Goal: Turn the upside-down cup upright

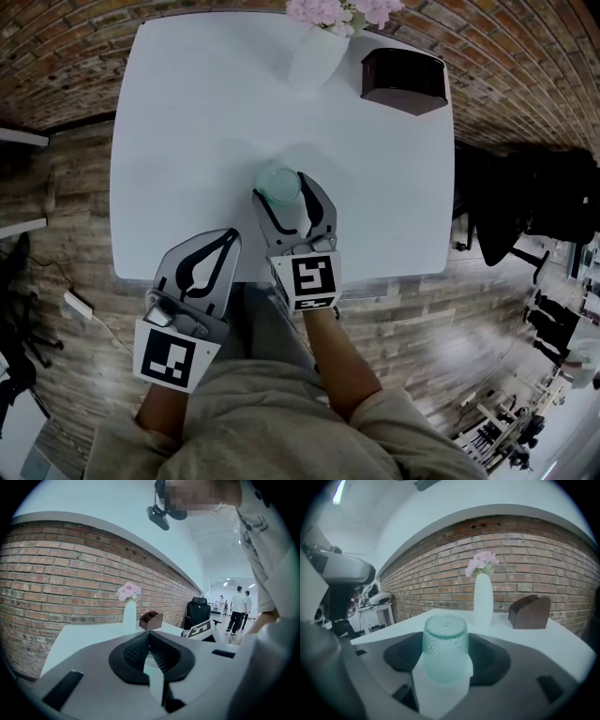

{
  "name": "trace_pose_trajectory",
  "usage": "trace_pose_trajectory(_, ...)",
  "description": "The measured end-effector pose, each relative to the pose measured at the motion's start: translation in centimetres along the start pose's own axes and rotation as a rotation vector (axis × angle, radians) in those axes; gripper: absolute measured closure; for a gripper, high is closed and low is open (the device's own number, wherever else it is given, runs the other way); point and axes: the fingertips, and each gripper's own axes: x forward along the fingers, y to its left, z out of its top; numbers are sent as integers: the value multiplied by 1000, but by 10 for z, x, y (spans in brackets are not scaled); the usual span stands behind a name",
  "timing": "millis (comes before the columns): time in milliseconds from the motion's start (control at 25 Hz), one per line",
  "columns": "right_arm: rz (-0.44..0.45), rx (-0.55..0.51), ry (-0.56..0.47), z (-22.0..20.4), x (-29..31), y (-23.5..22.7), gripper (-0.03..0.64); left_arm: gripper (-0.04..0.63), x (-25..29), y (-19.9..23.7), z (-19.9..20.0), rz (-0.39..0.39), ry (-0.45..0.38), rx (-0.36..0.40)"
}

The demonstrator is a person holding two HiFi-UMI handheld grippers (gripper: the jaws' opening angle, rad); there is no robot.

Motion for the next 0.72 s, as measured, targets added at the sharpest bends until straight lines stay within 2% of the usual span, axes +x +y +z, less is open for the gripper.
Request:
trace_pose_trajectory(440,112,494,-159,5,-8,-13,314,591,1,-8,0,-11,1,12)
trace_pose_trajectory(720,163,684,-222,8,-10,-15,314,591,2,-12,-1,-13,10,17)
